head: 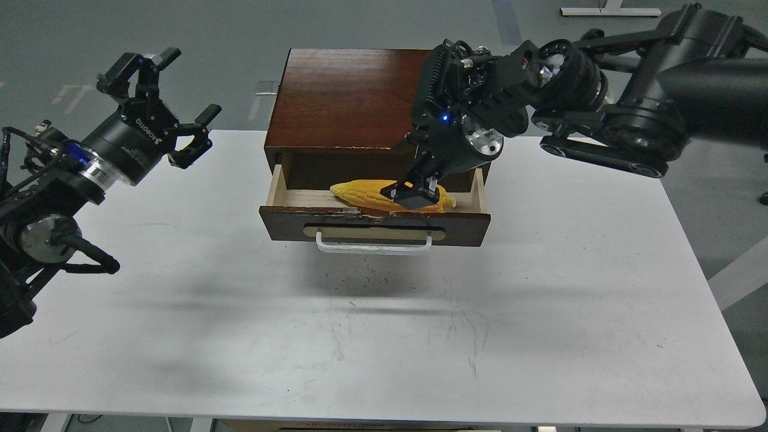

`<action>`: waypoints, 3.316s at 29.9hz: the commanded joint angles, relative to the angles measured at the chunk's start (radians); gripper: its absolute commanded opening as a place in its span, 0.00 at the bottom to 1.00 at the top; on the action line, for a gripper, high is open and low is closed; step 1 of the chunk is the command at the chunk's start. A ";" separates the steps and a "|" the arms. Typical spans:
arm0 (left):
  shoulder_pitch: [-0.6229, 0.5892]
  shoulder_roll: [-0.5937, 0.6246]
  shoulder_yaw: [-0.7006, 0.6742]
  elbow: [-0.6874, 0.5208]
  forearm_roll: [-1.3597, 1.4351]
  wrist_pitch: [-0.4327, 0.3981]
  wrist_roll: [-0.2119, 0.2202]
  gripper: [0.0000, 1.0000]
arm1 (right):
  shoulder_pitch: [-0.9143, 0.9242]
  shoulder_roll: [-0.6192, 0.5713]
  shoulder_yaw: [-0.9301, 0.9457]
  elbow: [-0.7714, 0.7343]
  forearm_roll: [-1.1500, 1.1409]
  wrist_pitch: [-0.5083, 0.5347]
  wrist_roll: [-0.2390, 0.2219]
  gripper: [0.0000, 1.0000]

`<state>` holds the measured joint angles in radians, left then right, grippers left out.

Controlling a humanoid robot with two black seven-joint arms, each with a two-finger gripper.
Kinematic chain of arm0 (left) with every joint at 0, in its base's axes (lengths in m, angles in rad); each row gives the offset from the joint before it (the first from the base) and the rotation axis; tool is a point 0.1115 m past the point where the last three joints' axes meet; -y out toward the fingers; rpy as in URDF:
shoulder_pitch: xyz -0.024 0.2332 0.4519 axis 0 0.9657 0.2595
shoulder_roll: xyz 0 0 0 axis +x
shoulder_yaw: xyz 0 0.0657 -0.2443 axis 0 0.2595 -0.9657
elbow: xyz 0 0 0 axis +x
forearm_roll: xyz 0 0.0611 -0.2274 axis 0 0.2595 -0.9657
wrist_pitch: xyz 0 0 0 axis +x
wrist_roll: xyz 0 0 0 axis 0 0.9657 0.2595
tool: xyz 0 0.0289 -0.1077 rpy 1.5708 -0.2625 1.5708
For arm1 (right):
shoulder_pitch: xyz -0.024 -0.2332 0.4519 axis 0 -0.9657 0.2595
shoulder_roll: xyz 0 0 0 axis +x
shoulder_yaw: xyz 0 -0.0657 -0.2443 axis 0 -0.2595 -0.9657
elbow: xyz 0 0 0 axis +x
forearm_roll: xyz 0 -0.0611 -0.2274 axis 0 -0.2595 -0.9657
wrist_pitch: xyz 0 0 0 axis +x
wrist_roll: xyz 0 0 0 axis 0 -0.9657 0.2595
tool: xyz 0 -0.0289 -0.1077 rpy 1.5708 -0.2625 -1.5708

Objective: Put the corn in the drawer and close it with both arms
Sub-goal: 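Release the corn and withdraw the right gripper from the drawer, then bring the left gripper down in front of the drawer handle, then push the drawer front with the left gripper toward the box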

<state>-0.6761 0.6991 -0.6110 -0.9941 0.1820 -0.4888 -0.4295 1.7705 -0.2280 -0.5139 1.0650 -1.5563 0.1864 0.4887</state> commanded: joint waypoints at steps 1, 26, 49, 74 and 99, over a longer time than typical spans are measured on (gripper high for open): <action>-0.014 0.037 -0.006 0.002 0.005 0.000 -0.002 0.99 | 0.017 -0.043 0.037 0.001 0.078 -0.001 0.000 0.90; -0.122 0.031 -0.004 -0.001 0.198 0.000 -0.027 0.99 | -0.752 -0.504 0.663 -0.098 1.219 -0.015 0.000 0.98; -0.260 -0.041 0.020 -0.672 1.294 0.000 -0.059 0.99 | -0.944 -0.491 0.693 -0.178 1.271 -0.015 0.000 0.98; 0.101 -0.059 0.086 -0.658 1.216 0.000 0.040 0.00 | -0.979 -0.491 0.692 -0.178 1.271 -0.015 0.000 0.98; 0.155 -0.105 0.070 -0.459 1.077 0.000 0.124 0.00 | -0.990 -0.485 0.692 -0.178 1.269 -0.016 0.000 0.98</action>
<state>-0.5202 0.5986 -0.5347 -1.4602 1.2624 -0.4886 -0.3054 0.7808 -0.7134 0.1779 0.8866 -0.2869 0.1707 0.4887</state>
